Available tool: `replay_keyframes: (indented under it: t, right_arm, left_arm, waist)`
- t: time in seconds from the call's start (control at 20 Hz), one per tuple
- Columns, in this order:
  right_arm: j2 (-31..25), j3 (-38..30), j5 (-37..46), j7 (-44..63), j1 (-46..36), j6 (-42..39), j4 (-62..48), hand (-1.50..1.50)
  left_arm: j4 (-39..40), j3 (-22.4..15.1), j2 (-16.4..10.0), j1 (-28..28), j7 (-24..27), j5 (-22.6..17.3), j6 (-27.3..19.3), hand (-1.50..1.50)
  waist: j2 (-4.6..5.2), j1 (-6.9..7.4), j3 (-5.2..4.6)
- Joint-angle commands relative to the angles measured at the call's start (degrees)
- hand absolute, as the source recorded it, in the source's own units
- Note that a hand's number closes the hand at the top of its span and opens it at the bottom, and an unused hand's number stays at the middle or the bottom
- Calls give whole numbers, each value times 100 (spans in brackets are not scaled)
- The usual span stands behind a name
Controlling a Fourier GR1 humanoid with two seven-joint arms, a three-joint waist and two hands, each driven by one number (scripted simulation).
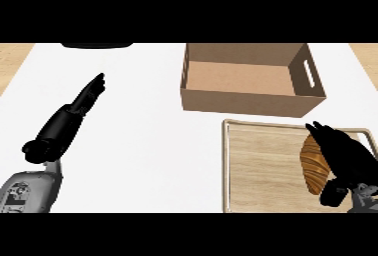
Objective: Pick the croissant from the tray and place it in the cardboard box
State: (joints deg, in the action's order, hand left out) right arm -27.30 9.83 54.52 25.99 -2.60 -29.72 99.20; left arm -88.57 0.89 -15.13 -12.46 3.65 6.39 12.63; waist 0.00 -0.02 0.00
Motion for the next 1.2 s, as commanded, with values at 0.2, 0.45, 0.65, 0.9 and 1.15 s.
replay_keyframes:
  t: [0.2,0.45,0.65,0.9,1.15]
  right_arm:
    - [144,-15,409,-923,-130,483,-1039,150]
    - [2,94,728,-1673,-277,1348,-1140,150]
    - [-63,-86,905,-2082,-280,1757,-1350,150]
    - [899,2128,857,-2826,-773,887,-353,150]
    - [1926,3226,682,-3661,-1665,714,-418,150]
  left_arm:
    - [90,61,160,-20,150,182,32,0]
    - [-15,254,-22,-115,-23,12,223,0]
    - [-163,93,160,13,-92,237,93,0]
    - [-97,-108,277,-127,-35,165,212,0]
    - [-67,-219,340,-352,-175,202,236,0]
  waist:
    - [5,9,1]
    - [3,25,3]
    - [1,17,3]
    - [74,443,-2]
    - [80,545,5]
